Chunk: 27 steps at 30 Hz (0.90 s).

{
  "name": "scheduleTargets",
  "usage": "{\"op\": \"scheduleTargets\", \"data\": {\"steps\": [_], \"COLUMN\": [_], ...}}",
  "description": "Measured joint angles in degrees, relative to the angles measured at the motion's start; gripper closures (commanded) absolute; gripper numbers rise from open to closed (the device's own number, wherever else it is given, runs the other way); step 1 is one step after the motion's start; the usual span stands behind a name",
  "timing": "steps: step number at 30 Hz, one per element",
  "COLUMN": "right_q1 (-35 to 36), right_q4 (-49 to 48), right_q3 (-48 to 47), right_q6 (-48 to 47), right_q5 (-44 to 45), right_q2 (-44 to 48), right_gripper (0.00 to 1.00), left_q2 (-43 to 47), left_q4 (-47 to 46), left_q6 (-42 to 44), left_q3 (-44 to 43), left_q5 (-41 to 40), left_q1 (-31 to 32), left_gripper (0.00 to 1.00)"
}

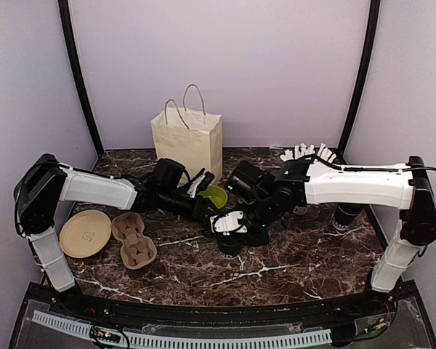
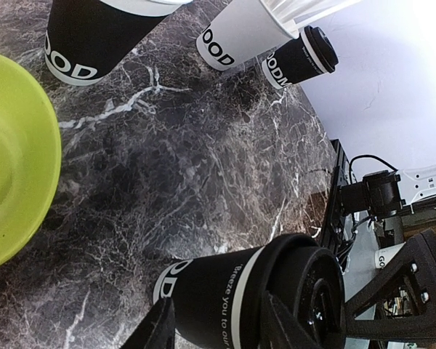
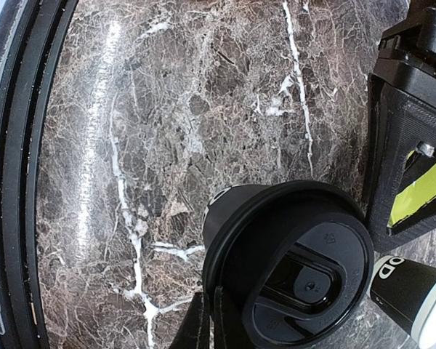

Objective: Pack the takeout coffee

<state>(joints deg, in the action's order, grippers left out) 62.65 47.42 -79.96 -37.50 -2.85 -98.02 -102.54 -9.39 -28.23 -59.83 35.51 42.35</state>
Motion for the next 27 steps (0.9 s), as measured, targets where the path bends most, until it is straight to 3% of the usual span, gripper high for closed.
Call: {"op": "scheduleTargets", "data": {"steps": [18, 25, 27], "right_q1": [0.81, 0.87, 0.85], "right_q4": [-7.85, -6.97, -5.35], "right_q3": [6.03, 4.52, 3.10], "right_q6": [-0.46, -0.37, -0.39], "right_q5": [2.05, 1.81, 1.49], "right_q2": [1.01, 1.38, 0.83], "right_gripper": [1.00, 1.00, 0.95], "left_q2": [-0.92, -0.22, 0.48], "left_q4": [-2.71, -5.35, -3.96], "left_q6": [1.09, 0.61, 1.07], "left_q3": [1.20, 2.56, 1.95], "left_q5": [-0.35, -1.25, -2.40], "left_q1": [-0.07, 0.26, 0.57], "left_gripper": [0.67, 0.64, 0.60]}}
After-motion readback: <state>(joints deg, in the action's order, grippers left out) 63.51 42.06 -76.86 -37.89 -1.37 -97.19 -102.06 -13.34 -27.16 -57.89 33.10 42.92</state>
